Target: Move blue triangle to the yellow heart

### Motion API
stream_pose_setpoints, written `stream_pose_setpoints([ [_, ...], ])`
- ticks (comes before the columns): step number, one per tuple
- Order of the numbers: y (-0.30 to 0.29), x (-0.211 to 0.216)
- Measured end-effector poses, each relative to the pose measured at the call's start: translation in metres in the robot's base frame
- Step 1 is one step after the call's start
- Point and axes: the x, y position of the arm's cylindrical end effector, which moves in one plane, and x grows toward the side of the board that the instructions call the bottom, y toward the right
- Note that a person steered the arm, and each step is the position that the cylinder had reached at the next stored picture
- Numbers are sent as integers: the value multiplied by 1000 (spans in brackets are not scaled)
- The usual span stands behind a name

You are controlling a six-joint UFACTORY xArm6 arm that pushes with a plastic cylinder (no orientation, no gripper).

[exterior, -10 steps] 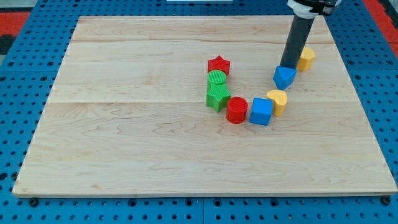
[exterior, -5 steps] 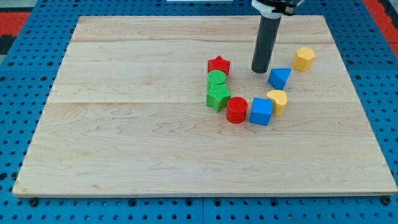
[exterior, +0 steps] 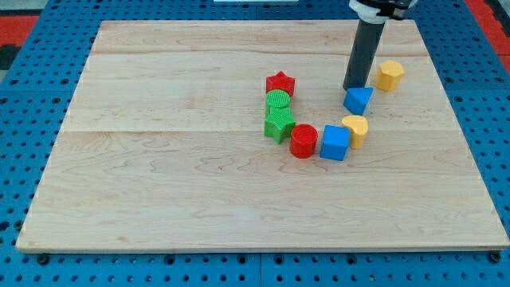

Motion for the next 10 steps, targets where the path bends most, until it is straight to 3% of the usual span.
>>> stream_pose_setpoints([
  [6,0,21],
  [10,-14,1],
])
